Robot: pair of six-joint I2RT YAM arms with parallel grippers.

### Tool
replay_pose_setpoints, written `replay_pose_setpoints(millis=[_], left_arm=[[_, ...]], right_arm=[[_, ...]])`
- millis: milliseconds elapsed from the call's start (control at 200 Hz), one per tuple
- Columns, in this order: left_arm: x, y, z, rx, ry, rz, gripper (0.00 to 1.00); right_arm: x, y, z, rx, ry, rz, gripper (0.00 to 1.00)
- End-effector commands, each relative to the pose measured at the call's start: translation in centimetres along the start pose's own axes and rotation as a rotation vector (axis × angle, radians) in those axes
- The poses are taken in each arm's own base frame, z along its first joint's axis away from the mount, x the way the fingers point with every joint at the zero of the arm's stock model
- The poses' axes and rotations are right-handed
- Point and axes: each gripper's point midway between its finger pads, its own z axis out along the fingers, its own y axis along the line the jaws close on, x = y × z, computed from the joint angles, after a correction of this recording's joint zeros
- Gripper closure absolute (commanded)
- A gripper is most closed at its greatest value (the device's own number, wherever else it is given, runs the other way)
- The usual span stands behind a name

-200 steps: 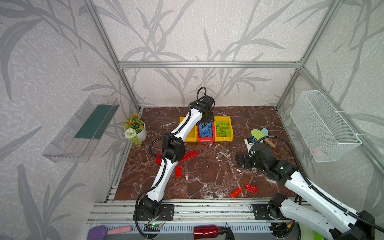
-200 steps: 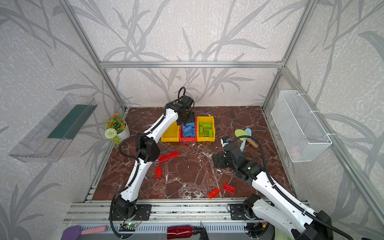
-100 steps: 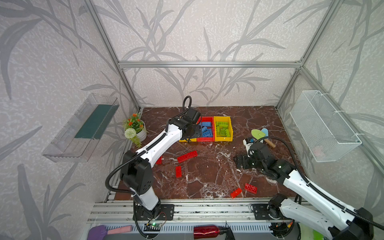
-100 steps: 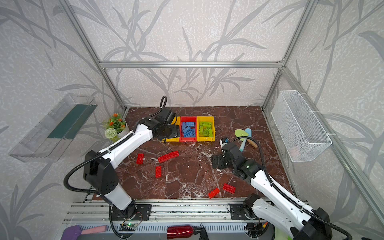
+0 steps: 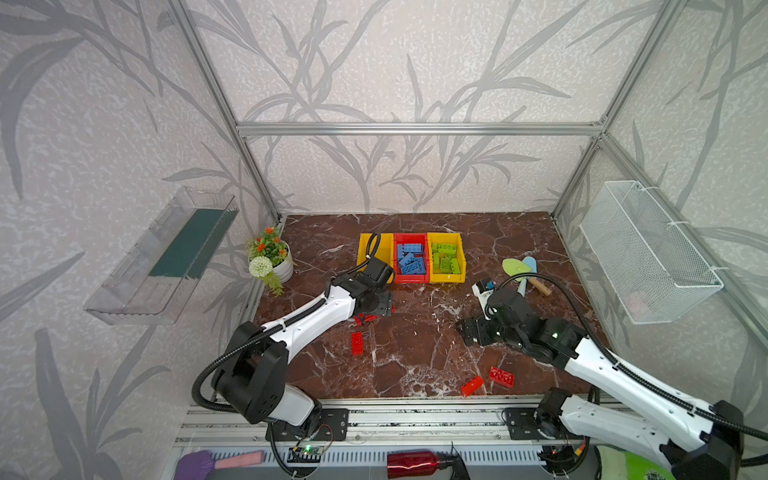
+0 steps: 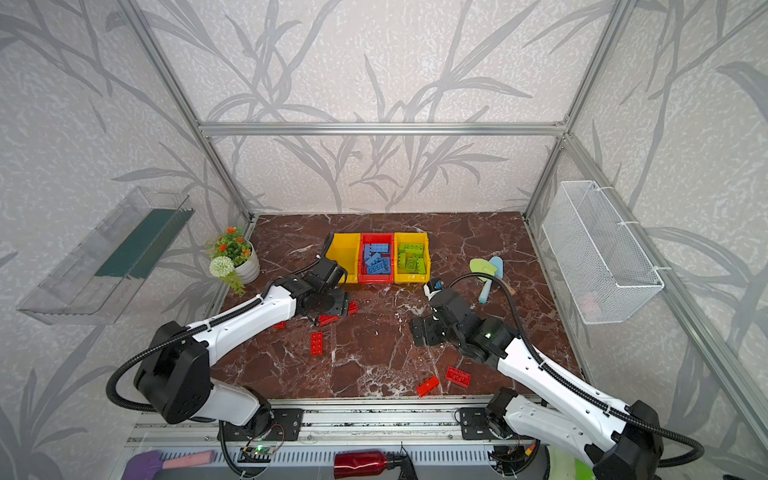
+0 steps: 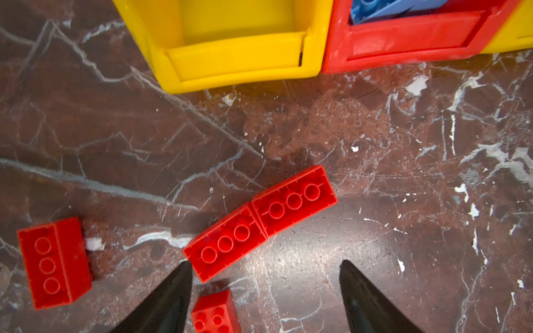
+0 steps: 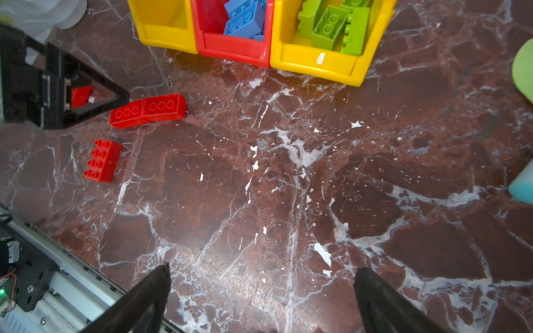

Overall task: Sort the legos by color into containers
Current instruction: 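Move the left gripper down to a red brick near the bins, then close the left gripper on the red brick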

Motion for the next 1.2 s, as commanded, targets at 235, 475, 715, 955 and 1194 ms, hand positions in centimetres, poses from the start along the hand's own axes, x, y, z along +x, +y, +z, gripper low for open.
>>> replay_pose_setpoints(millis=[235,475,715,955,1194], left_arm=[[-1.9,-2.2,3.2,0.048,-0.009,0.233,0.2],[-1.8,-2.4,5.3,0.022,0.048,0.292,0.21],[-0.3,-3.0,6.8,0.06,0.114,0.294,0.24],[0.5,-2.9,6.5,0.066,0.134,0.258,0.3],[1.6,-2.1,6.3,0.037,0.164,0.19,0.35]], right_arm=[[0.6,-0.7,-1.5,0.032,-0.003,0.024,0.01],[0.6,-1.0,-1.5,0.048,-0.004,0.01,0.01],[0.6,-1.3,-1.5,0.062,-0.01,-0.005,0.01],[0.6,-1.5,-1.5,0.069,-0.016,-0.006,0.01],[0.8,-1.6,-1.6,0.066,-0.023,-0.002,0.01]])
